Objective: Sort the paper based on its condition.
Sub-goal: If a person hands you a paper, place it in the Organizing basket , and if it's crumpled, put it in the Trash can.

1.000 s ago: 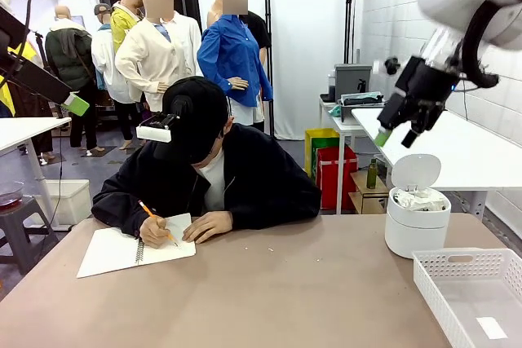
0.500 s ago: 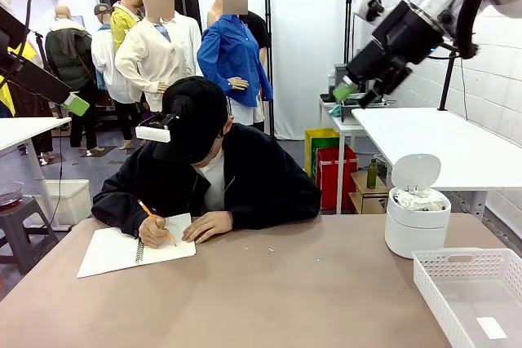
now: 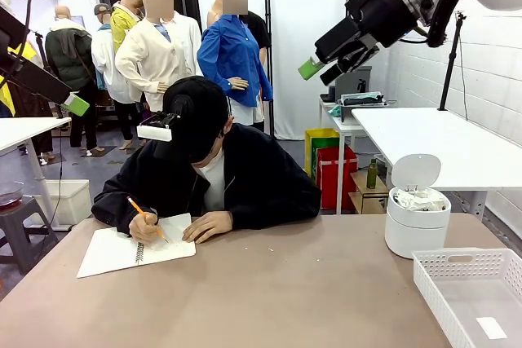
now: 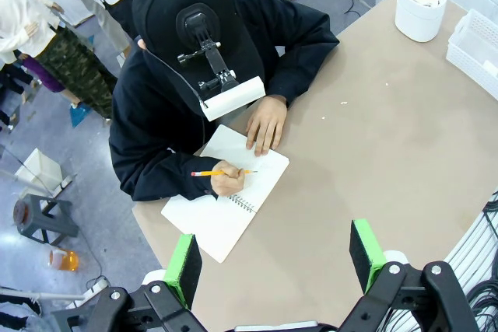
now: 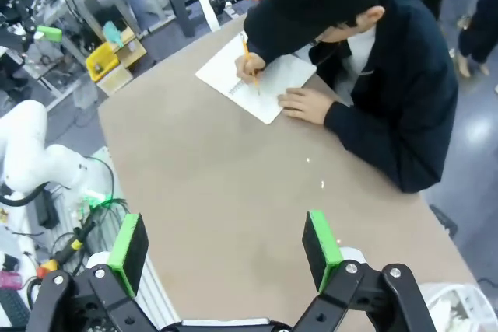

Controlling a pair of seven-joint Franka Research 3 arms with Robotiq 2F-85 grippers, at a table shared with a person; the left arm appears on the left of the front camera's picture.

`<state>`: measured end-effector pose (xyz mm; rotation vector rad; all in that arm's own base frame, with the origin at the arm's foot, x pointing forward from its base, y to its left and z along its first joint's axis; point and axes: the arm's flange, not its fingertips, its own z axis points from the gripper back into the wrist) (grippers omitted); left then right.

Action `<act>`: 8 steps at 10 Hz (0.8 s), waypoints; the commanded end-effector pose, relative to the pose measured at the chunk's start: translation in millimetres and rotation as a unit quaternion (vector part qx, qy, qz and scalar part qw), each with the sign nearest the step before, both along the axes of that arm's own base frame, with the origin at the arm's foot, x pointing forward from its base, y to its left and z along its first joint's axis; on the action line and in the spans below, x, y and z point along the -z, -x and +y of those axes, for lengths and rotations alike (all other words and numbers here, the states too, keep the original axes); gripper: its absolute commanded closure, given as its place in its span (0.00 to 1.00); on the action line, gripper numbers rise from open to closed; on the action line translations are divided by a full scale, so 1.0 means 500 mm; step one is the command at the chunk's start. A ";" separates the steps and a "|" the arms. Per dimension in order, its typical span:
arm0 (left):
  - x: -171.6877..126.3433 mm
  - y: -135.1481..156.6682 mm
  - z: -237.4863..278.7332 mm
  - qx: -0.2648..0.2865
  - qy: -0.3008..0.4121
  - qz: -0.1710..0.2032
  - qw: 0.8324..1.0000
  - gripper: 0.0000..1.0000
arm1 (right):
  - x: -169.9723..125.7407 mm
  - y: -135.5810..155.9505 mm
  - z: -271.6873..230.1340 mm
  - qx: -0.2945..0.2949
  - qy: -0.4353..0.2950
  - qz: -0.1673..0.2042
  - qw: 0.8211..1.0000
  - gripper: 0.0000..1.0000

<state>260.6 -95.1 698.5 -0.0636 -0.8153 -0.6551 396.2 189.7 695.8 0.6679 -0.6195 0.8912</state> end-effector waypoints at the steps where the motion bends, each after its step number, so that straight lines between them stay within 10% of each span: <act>1: -0.001 0.000 0.001 -0.001 0.000 0.000 1.000 0.00 | 0.033 -0.012 0.016 -0.014 0.017 -0.026 0.999 0.00; 8: -0.001 0.000 0.001 -0.001 0.000 0.000 1.000 0.00 | 0.043 -0.026 0.044 -0.051 0.083 -0.051 0.994 0.00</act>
